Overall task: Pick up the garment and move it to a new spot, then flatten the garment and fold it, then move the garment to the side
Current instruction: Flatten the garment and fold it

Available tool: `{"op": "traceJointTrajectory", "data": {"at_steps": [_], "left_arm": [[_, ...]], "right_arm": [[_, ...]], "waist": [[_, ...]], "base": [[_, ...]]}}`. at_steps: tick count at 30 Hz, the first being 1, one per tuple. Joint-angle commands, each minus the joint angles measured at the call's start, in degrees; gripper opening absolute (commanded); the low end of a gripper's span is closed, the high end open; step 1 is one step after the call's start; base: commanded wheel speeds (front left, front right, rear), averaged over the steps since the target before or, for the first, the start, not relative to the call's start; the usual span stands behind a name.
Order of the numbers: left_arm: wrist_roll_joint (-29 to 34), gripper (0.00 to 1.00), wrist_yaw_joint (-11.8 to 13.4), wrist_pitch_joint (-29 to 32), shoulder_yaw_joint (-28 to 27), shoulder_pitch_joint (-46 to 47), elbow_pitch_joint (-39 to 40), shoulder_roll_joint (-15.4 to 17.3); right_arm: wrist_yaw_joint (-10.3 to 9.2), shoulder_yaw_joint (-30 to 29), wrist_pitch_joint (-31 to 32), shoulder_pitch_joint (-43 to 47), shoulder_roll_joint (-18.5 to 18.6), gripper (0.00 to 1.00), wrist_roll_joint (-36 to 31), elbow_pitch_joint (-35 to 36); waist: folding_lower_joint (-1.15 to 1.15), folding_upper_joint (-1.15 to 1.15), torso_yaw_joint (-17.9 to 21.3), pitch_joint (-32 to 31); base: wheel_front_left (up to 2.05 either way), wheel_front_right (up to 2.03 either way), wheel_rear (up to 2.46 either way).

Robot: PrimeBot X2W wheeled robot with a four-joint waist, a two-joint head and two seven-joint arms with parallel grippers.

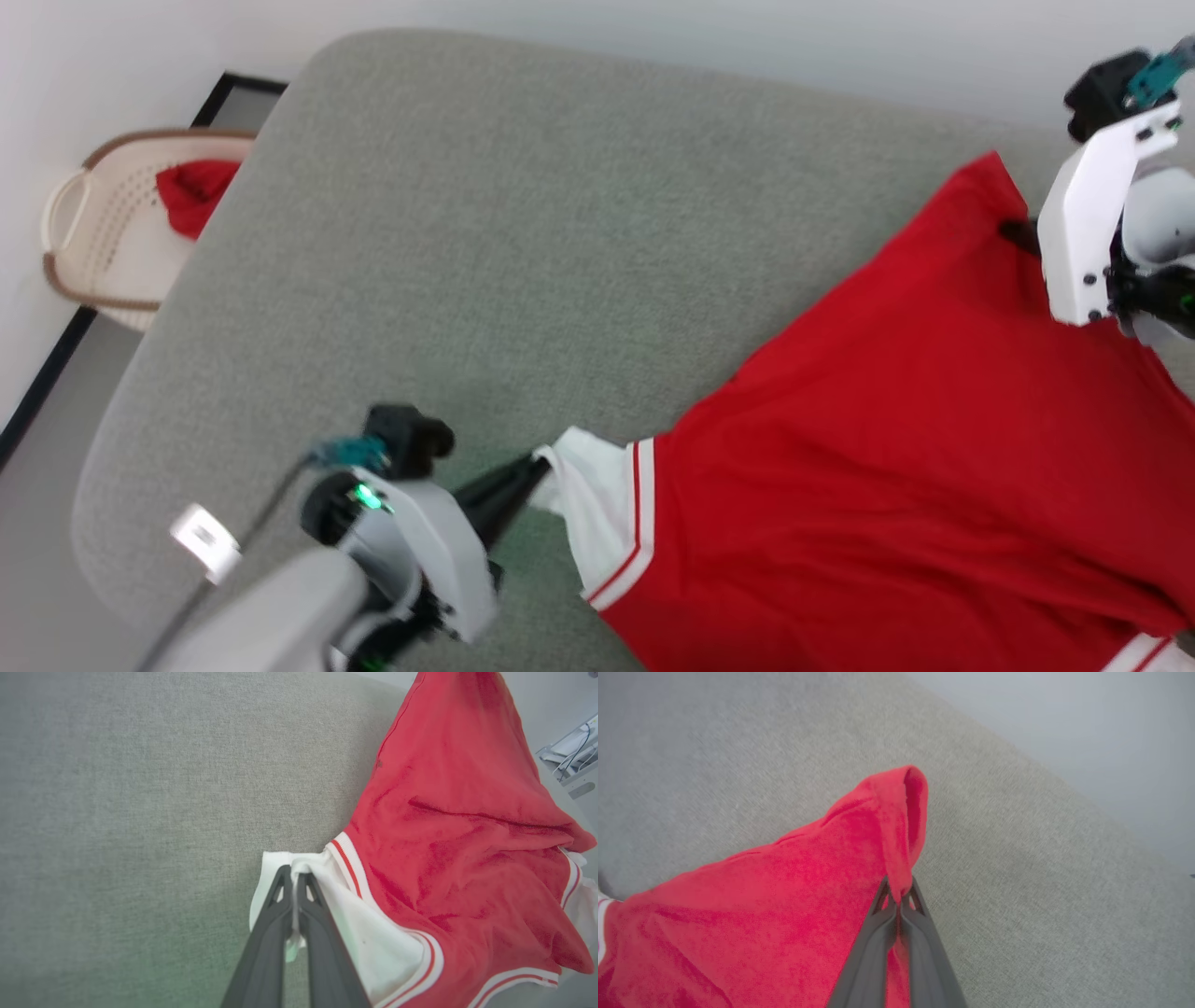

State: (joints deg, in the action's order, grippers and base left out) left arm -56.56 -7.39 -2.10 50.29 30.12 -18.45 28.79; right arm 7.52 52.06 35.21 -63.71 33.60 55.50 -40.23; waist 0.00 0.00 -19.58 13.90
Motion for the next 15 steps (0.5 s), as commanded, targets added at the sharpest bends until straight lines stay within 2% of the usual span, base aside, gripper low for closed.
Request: {"op": "traceJointTrajectory", "data": {"at_steps": [1, 5, 10, 15], "left_arm": [[-0.9, 0.00, -0.1, 2.2, -0.3, 1.7, 2.2, 2.7], [-1.1, 0.00, -0.2, 6.9, -1.1, 5.9, 5.7, 7.7], [0.0, 0.00, -0.1, 12.3, -2.3, 13.5, 7.6, 12.1], [1.0, 0.00, -0.1, 16.2, -3.2, 21.4, 5.5, 13.2]], "right_arm": [[-0.06, -0.3, -1.5, -0.9, -0.1, 0.00, 1.0, 0.7], [-0.06, -0.9, -5.1, -2.2, -0.1, 0.00, 2.0, 1.5], [-0.06, -1.6, -9.8, -3.7, -0.3, 0.00, 2.0, 1.5], [-0.06, -2.2, -12.9, -5.2, -0.7, 0.00, 0.6, 0.2]], "waist": [[0.00, 0.00, 2.2, -2.5], [0.00, 0.00, 3.7, -4.6], [0.00, 0.00, 5.7, -7.1], [0.00, 0.00, 7.4, -8.6]], "base": [[0.00, 0.00, 0.00], [0.00, 0.00, 0.00], [0.00, 0.00, 0.00], [0.00, 0.00, 0.00]]}}
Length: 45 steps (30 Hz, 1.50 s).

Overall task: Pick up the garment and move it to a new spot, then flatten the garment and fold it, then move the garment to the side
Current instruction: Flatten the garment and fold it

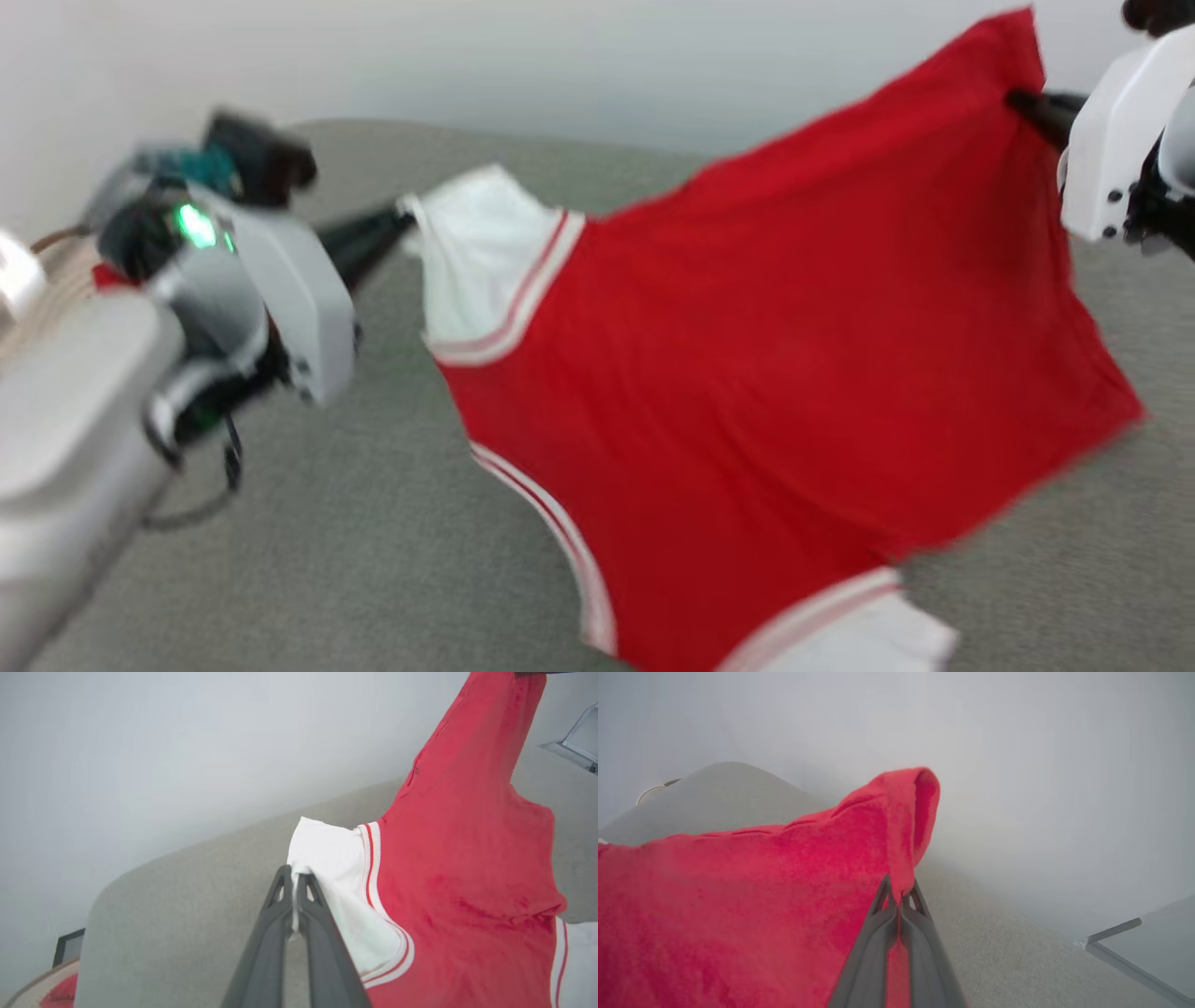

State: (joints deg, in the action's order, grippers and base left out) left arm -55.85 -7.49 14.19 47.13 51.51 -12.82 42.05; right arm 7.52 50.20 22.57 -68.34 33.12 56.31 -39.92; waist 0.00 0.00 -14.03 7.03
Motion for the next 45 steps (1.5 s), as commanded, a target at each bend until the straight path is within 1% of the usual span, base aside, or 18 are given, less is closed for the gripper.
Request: {"op": "traceJointTrajectory", "data": {"at_steps": [1, 3, 6, 13, 21, 25, 29, 33, 37, 41, 45], "left_arm": [[0.6, 0.00, 0.0, 0.8, 0.0, 1.8, -1.0, 0.1], [1.5, 0.00, 0.0, 2.1, 0.5, 6.0, -3.0, 0.3], [2.2, 0.00, 0.0, 3.0, 1.5, 11.4, -6.5, -0.5], [2.6, 0.00, 0.1, 2.2, 4.7, 22.8, -15.2, -2.5], [3.2, 0.00, 0.1, -1.3, 8.2, 34.4, -25.7, -5.0], [3.0, 0.00, 0.1, -4.0, 9.8, 39.0, -30.0, -5.8], [2.5, 0.00, 0.1, -6.6, 11.6, 42.5, -33.5, -6.5], [1.9, 0.00, 0.1, -9.3, 13.1, 45.3, -36.4, -6.8], [1.2, 0.00, 0.1, -11.7, 14.3, 48.7, -38.3, -6.6], [0.9, 0.00, 0.1, -13.3, 15.7, 52.2, -39.3, -6.1], [0.9, 0.00, 0.1, -15.3, 16.6, 56.9, -40.8, -5.6]], "right_arm": [[-0.06, -0.5, -1.0, -1.0, -0.4, 0.00, -0.7, -0.6], [-0.06, -1.1, -2.6, -2.0, -1.0, 0.00, -1.6, -2.0], [-0.06, -1.9, -5.1, -3.6, -2.3, 0.00, -3.3, -4.4], [-0.06, -3.3, -10.8, -7.3, -6.0, 0.00, -7.4, -9.0], [-0.06, -4.5, -14.8, -10.6, -9.9, 0.00, -9.8, -13.4], [-0.06, -5.3, -17.1, -12.1, -11.2, 0.00, -10.6, -15.6], [-0.06, -5.4, -18.0, -13.2, -12.2, 0.00, -11.0, -17.0], [-0.06, -5.6, -18.2, -14.0, -12.5, 0.00, -10.6, -17.6], [-0.06, -5.6, -18.7, -15.5, -12.3, 0.00, -10.5, -17.3], [-0.06, -6.1, -19.9, -17.6, -12.0, 0.00, -10.8, -16.8], [-0.06, -6.7, -22.1, -20.9, -12.0, 0.00, -11.9, -16.6]], "waist": [[0.00, 0.00, 2.3, -2.1], [0.00, 0.00, 3.3, -2.8], [0.00, 0.00, 4.7, -3.5], [0.00, 0.00, 7.6, -4.7], [0.00, 0.00, 11.0, -5.6], [0.00, 0.00, 12.2, -5.6], [0.00, 0.00, 13.2, -5.2], [0.00, 0.00, 13.9, -3.9], [0.00, 0.00, 14.5, -1.3], [0.00, 0.00, 15.1, 3.0], [0.00, 0.00, 15.7, 8.8]], "base": [[0.00, 0.00, 0.00], [0.00, 0.00, 0.00], [0.00, 0.00, 0.00], [0.00, 0.00, 0.00], [0.00, 0.00, 0.00], [0.00, 0.00, 0.00], [0.00, 0.00, 0.00], [0.00, 0.00, 0.00], [0.00, 0.00, 0.00], [0.00, 0.00, 0.00], [0.00, 0.00, 0.00]]}}
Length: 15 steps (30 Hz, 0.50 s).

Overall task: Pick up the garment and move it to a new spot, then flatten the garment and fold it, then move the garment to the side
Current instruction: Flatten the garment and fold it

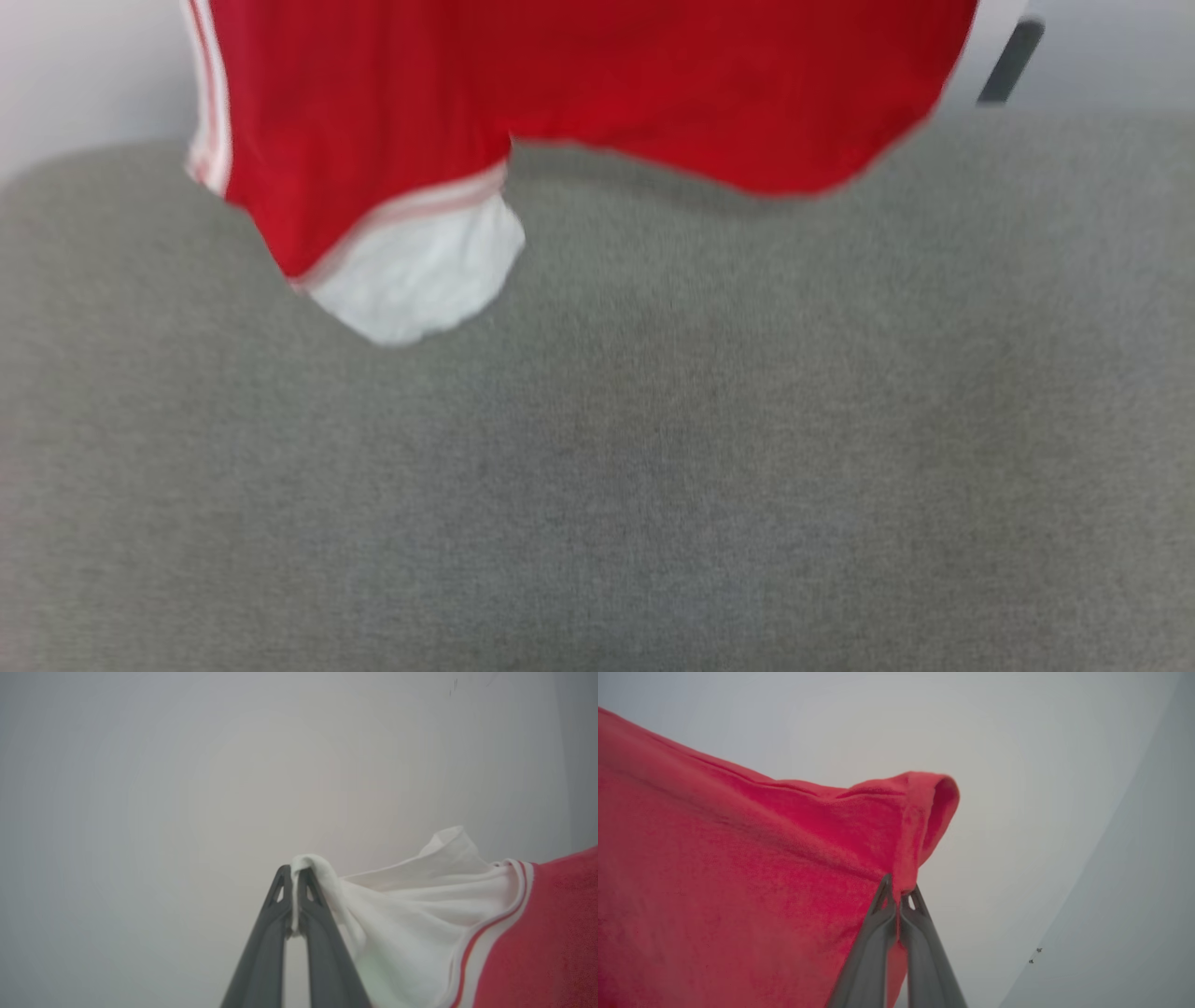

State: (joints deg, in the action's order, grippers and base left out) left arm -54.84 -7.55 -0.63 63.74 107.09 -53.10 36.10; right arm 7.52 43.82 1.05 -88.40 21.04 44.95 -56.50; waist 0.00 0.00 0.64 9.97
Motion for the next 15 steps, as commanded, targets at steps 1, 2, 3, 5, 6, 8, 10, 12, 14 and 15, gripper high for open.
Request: {"op": "traceJointTrajectory", "data": {"at_steps": [1, 2, 3, 5, 6, 8, 10, 12, 14, 15], "left_arm": [[0.2, 0.00, 0.1, -1.2, 0.3, 2.5, -0.9, 0.5], [0.5, 0.00, 0.1, -1.8, 0.5, 3.7, -1.2, 0.7], [0.6, 0.00, 0.1, -2.4, 0.7, 4.9, -1.5, 0.8], [0.9, 0.00, 0.1, -3.5, 0.8, 7.7, -2.4, 1.1], [1.1, 0.00, 0.1, -4.2, 0.5, 9.5, -3.0, 1.3], [1.9, 0.00, 0.1, -5.4, 0.8, 12.3, -3.9, 1.1], [2.9, 0.00, 0.1, -7.1, 0.9, 15.3, -4.7, 0.6], [3.5, 0.00, 0.1, -8.9, 1.0, 17.7, -5.3, -0.1], [4.0, 0.00, 0.1, -10.1, 1.3, 20.1, -5.5, -0.6], [3.9, 0.00, 0.1, -10.6, 1.2, 21.3, -5.7, -0.8]], "right_arm": [[-0.06, -0.6, -1.5, -1.6, -0.1, 0.00, -1.0, -0.1], [-0.07, -0.8, -2.3, -2.5, -0.3, 0.00, -1.5, -0.3], [-0.07, -1.0, -3.3, -3.5, -0.5, 0.00, -2.0, -0.5], [-0.07, -1.6, -5.4, -5.4, -1.0, 0.00, -2.9, -1.0], [-0.07, -1.9, -6.7, -6.7, -1.2, 0.00, -3.7, -1.4], [-0.06, -2.5, -9.4, -8.9, -1.6, 0.00, -5.4, -2.4], [-0.06, -3.1, -11.8, -11.2, -2.0, 0.00, -6.8, -3.7], [-0.07, -3.6, -13.8, -13.5, -2.4, 0.00, -9.1, -5.0], [-0.06, -4.3, -14.9, -15.9, -2.7, 0.00, -10.9, -6.3], [-0.06, -4.6, -15.4, -17.1, -2.8, 0.00, -12.1, -6.8]], "waist": [[0.00, 0.00, 1.2, 7.4], [0.00, 0.00, 1.4, 9.0], [0.00, 0.00, 1.6, 10.7], [0.00, 0.00, 2.1, 14.0], [0.00, 0.00, 2.3, 15.7], [0.00, 0.00, 2.6, 18.8], [0.00, 0.00, 2.5, 21.9], [0.00, 0.00, 2.2, 24.8], [0.00, 0.00, 1.6, 27.7], [0.00, 0.00, 1.2, 29.1]], "base": [[0.00, 0.00, 0.00], [0.00, 0.00, 0.00], [0.00, 0.00, 0.00], [0.00, 0.00, 0.00], [0.00, 0.00, 0.00], [0.00, 0.00, 0.00], [0.00, 0.00, 0.00], [0.00, 0.00, 0.00], [0.00, 0.00, 0.00], [0.00, 0.00, 0.00]]}}
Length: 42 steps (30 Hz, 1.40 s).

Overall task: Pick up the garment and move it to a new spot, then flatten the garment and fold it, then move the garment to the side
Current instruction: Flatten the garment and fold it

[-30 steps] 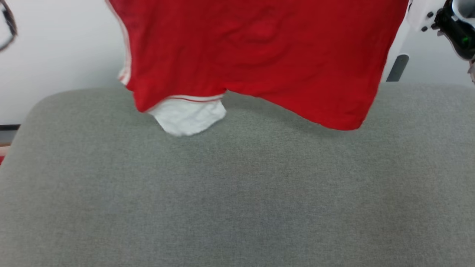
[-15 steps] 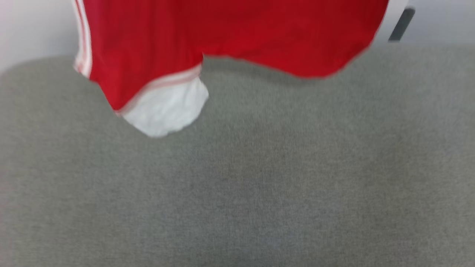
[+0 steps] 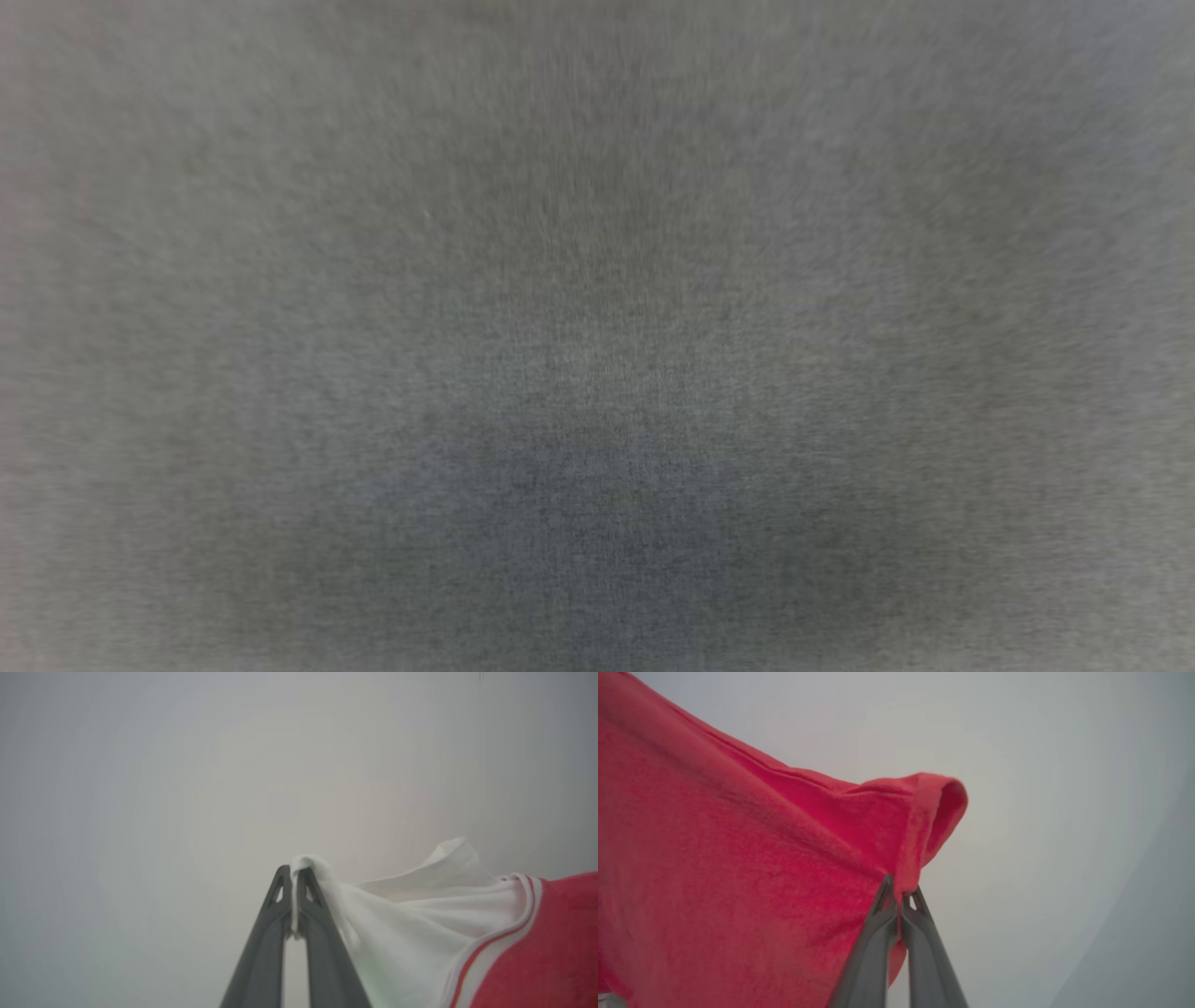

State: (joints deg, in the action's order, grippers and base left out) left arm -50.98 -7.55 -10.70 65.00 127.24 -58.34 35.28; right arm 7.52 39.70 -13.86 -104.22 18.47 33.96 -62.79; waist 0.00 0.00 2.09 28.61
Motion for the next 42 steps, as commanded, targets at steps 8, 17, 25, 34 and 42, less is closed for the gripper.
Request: {"op": "traceJointTrajectory", "data": {"at_steps": [8, 17, 25, 34, 42], "left_arm": [[-1.0, 0.00, 0.1, -4.0, -0.9, 2.8, -1.1, -2.7], [-3.1, 0.00, 0.1, -4.5, -1.9, -5.8, -1.0, -5.4], [-5.2, 0.00, 0.1, -4.5, 1.0, -14.5, 0.8, -6.0], [-9.8, 0.00, 0.1, -1.6, 7.0, -29.1, 9.3, -2.6], [-11.3, 0.00, 0.1, 0.7, 8.2, -45.3, 21.0, 3.0]], "right_arm": [[-0.06, -5.7, -1.3, -4.0, -0.2, 0.00, -11.4, -1.8], [-0.06, -10.9, -1.4, 1.0, -3.8, 0.00, -18.8, -5.8], [-0.06, -10.4, -1.4, 5.0, -5.5, 0.00, -19.2, -7.6], [-0.06, -4.0, -0.7, 17.4, -3.9, 0.00, -11.9, -3.6], [-0.06, 5.4, 2.7, 33.5, 4.4, 0.00, 1.7, 8.9]], "waist": [[0.00, 0.00, -4.5, 18.5], [0.00, 0.00, -7.4, 19.1], [0.00, 0.00, -8.2, 14.4], [0.00, 0.00, -8.2, 2.0], [0.00, 0.00, -8.4, -8.8]], "base": [[0.00, 0.00, 0.00], [0.00, 0.00, 0.00], [0.00, 0.00, 0.00], [0.00, 0.00, 0.00], [0.00, 0.00, 0.00]]}}
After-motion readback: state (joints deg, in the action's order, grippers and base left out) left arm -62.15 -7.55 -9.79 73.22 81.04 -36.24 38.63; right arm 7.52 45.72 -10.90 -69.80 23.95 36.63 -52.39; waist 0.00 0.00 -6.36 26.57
